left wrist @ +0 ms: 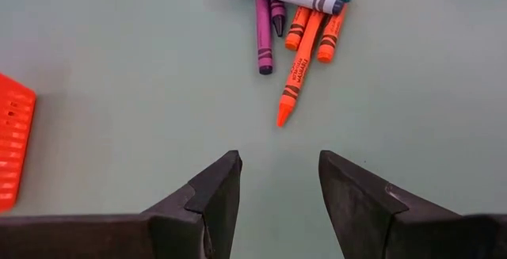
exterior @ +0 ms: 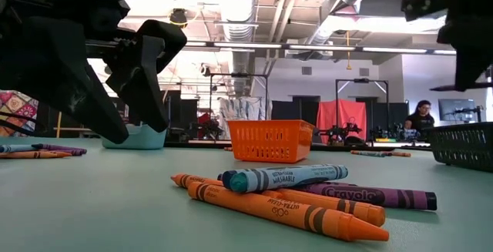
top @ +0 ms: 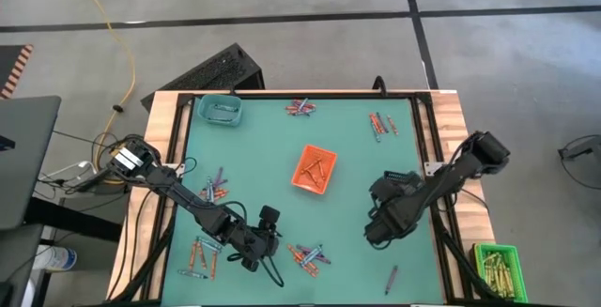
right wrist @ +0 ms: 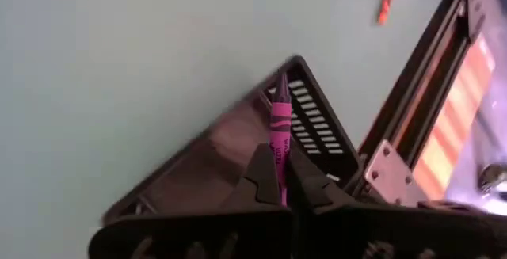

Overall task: Sort crayons
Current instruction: Put the violet crayon into black bin

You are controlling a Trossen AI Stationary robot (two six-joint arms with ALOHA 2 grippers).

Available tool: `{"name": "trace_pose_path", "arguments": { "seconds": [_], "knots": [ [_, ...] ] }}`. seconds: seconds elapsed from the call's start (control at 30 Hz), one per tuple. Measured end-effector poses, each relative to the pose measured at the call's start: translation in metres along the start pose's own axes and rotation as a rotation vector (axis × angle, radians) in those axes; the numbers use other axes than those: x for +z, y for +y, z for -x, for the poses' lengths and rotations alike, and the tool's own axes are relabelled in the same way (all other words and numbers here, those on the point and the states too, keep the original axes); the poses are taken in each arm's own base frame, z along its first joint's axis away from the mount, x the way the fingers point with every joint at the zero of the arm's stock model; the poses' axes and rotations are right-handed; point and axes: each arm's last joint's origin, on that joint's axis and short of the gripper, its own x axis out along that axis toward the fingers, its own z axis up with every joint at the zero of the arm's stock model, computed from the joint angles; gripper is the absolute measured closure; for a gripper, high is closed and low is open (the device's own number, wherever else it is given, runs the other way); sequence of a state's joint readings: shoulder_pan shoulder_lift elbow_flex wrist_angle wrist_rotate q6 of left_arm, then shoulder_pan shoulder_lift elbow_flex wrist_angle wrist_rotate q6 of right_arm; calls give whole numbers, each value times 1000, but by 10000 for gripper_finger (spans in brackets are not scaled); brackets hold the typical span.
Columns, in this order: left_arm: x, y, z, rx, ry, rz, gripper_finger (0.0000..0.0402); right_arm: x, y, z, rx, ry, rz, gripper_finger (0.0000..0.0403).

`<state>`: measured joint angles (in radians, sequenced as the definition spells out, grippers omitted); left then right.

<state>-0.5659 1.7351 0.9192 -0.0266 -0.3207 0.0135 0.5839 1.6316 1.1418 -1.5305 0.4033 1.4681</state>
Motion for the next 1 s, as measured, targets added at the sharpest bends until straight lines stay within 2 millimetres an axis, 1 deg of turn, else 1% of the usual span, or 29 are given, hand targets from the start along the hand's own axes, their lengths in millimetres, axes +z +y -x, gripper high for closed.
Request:
{"name": "trace_pose_path", "arguments": {
  "seconds": [0.17,0.37,0.43,0.53,0.73,0.83,0.93,1.0],
  "knots": [
    [0,0,0,0,0,0,239,-7,-14,-19,23,20,-94,402],
    [0,0,0,1,-2,-3,239,-15,-24,-43,57,73,-165,396],
    [0,0,0,1,-2,-3,239,-18,-25,-50,67,76,-184,389],
    [0,0,0,1,-2,-1,239,-22,-29,-57,65,77,-213,366],
    [0,0,0,1,-2,0,239,-28,-34,-54,85,64,-211,294],
    [0,0,0,1,-2,0,239,-32,-37,-49,115,47,-171,264],
    [0,0,0,1,-2,1,239,-41,-35,-42,207,17,-81,243],
    [0,0,0,1,-1,2,239,-48,-32,-36,285,-12,-39,237]
  ]
}}
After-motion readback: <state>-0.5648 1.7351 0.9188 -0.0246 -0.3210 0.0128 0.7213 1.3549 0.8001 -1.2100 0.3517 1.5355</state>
